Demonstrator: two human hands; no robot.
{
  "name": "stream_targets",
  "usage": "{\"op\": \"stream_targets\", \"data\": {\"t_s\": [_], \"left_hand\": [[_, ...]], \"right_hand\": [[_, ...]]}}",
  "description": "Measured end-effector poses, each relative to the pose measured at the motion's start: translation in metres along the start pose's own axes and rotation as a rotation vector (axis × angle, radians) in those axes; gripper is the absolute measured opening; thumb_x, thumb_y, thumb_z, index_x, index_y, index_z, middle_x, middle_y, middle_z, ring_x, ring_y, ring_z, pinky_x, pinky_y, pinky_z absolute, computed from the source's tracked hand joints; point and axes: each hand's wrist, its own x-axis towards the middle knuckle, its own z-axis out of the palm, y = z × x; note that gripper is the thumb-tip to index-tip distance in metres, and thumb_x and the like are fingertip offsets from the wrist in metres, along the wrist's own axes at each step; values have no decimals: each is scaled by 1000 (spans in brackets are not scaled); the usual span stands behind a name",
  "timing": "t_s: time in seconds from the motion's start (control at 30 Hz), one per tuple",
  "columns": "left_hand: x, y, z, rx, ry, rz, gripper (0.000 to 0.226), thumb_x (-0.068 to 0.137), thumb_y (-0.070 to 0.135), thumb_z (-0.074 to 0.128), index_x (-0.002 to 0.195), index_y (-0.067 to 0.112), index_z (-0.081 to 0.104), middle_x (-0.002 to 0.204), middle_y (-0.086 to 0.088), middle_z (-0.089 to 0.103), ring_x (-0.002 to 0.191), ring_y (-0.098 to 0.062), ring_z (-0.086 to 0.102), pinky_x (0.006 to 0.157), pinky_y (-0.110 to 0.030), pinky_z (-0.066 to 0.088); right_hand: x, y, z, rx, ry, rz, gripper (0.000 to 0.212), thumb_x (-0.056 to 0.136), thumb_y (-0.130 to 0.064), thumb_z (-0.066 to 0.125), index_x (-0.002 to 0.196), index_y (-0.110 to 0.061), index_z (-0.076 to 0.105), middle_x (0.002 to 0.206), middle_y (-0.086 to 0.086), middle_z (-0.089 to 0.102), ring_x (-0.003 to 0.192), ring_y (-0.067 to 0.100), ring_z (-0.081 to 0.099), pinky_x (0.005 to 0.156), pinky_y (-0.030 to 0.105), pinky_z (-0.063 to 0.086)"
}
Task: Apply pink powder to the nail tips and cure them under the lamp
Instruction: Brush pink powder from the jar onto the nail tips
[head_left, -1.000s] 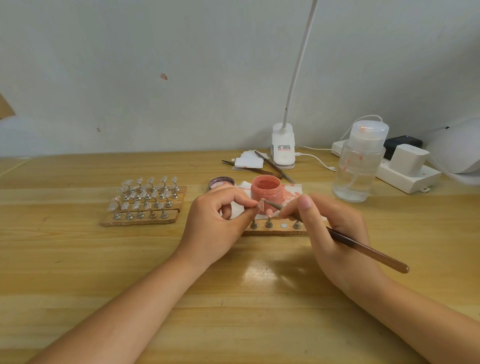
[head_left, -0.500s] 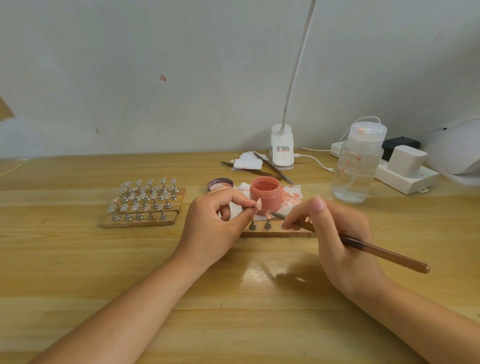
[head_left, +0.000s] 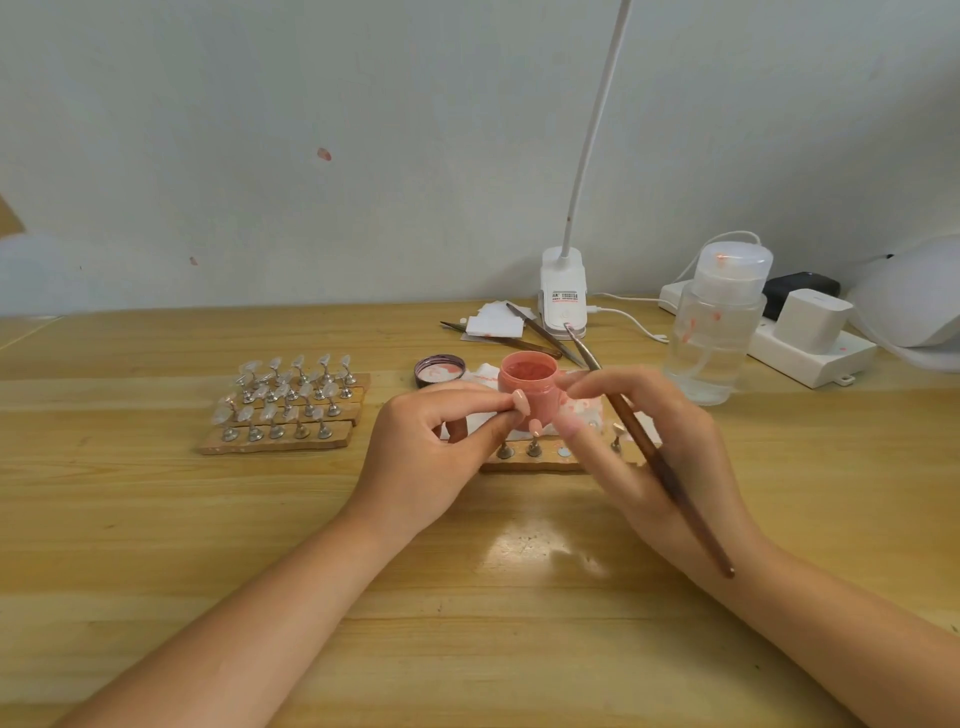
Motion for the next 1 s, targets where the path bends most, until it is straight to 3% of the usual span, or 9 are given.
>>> {"op": "stream_targets", "data": {"t_s": [0.13,0.27,0.4,0.5,0.6,0.77,0.87,0.93,1.0], "left_hand": [[-1,0,0,-26,-14,3,17,74,22,68,90,27,69,72,30,65,51,5,48,47,-9,33],[-1,0,2,-45,-32,-1,19,73,18,70,90,24,70,74,31,66,48,2,45,45,-11,31],[-2,-1,2,-50,-54,-12,19,73,20,69,91,23,70,76,22,69,49,-19,48,44,-25,34],[-1,0,3,-38,-67,-22,21,73,16,68,91,26,70,74,28,67,52,-17,51,44,-22,34],[-2,0,3,-33,-81,-37,22,72,16,68,89,30,69,76,29,66,59,-13,57,46,-14,33],[-3,1,2,-32,-92,-44,21,72,15,69,91,24,70,77,28,67,65,0,60,49,-9,33],[-2,4,2,-28,-104,-22,19,73,17,71,91,22,70,80,23,68,62,6,56,48,-9,31],[-1,7,1,-12,-96,-13,20,71,25,70,90,25,70,77,25,67,53,2,47,45,-15,29],[0,8,1,28,-73,-29,23,67,31,70,89,34,66,75,32,62,52,-9,41,51,-20,35]], "right_hand": [[0,2,4,-100,-73,-69,33,67,-30,76,93,-31,56,101,-21,59,98,4,57,85,13,40],[0,5,4,-129,-125,-78,45,67,-24,82,94,-41,51,99,-17,63,100,1,53,85,13,39],[2,6,7,-117,-99,-110,34,69,-30,73,91,-39,50,94,-25,59,99,-3,52,84,10,37],[2,8,7,-119,-78,-133,32,70,-28,73,90,-38,49,103,-20,58,97,-5,50,85,10,36],[1,9,7,-104,-57,-154,32,70,-27,74,89,-37,50,97,-22,58,93,-4,52,83,10,38],[2,7,7,-104,-56,-175,28,72,-30,72,88,-36,49,104,-16,55,92,-6,51,83,5,37],[1,6,7,-71,-53,-166,28,73,-25,73,86,-35,51,88,-19,60,91,-2,54,83,5,38],[1,6,6,-52,-41,-151,31,72,-20,76,85,-34,52,86,-23,59,89,1,56,82,8,40],[2,7,3,-32,-20,-126,31,73,-22,74,85,-35,49,87,-22,60,86,2,58,80,12,42]]}}
